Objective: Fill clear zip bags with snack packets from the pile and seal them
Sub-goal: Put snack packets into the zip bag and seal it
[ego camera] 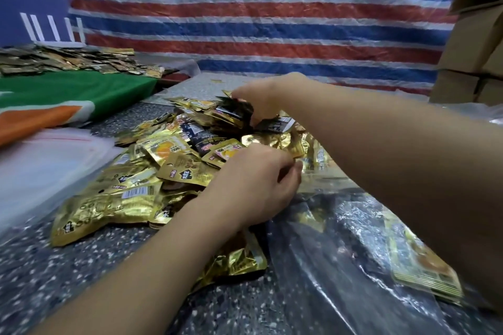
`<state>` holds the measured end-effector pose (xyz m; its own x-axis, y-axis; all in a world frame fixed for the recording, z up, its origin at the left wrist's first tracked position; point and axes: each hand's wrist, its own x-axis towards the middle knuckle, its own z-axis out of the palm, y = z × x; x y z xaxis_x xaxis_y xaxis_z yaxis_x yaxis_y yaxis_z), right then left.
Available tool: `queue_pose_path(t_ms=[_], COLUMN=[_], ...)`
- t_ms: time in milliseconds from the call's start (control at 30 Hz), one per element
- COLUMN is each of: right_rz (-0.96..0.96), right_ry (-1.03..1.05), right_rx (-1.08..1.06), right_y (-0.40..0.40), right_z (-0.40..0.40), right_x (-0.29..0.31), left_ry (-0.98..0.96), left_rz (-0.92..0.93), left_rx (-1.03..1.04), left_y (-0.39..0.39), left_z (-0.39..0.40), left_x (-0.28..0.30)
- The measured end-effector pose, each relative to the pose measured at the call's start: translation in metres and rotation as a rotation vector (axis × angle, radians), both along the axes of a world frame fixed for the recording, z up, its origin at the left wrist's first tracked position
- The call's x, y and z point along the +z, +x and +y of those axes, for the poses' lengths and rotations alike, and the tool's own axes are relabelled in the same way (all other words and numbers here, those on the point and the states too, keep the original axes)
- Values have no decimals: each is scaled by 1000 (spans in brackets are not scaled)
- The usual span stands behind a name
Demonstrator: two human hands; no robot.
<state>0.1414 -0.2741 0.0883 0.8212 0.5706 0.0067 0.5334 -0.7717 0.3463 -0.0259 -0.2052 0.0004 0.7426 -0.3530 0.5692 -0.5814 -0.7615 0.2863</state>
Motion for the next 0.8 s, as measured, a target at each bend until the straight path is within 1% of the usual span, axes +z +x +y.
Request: queue_pose_path(t_ms=[33,100,167,233,300,367,433,467,500,533,600,667,733,800], right_rz=[-2,21,32,19,97,239,517,659,750,789,780,743,728,734], right_ry=[8,131,381,690,982,1339,1783,1983,2141,2256,2404,2490,2467,2353], right_rx=[-17,-60,-91,-127,-197,-286,-338,-302,-253,-221,-194,-165,-125,-92], right_y=[-1,-4,-10,-15,-25,-39,-60,-71,-81,-91,-108,-122,-133,-140], right_z=[1,2,0,-5,-12,-23,-40,-51,-63,-75,-98,-118,-134,-144], right_x=[2,6,5,4,5,8,12,14,15,16,18,21,25,28], left_ry=[0,-5,-18,-35,-50,-72,-95,-98,-95,-91,-93,-106,-129,-152], left_rz=[0,-5,10,35,57,71,84,87,92,95,97,93,73,57], left_rx=[1,-3,-10,-20,-22,-24,-29,-32,-35,-41,-53,-58,-64,-73], left_y=[0,1,2,3,3,2,1,1,-1,-1,-3,-4,-5,-7], left_z=[1,2,2,2,3,3,3,3,2,1,0,-1,-1,-1], left_x=[-1,-2,-2,-2,-3,-3,-2,-1,0,1,2,3,4,5])
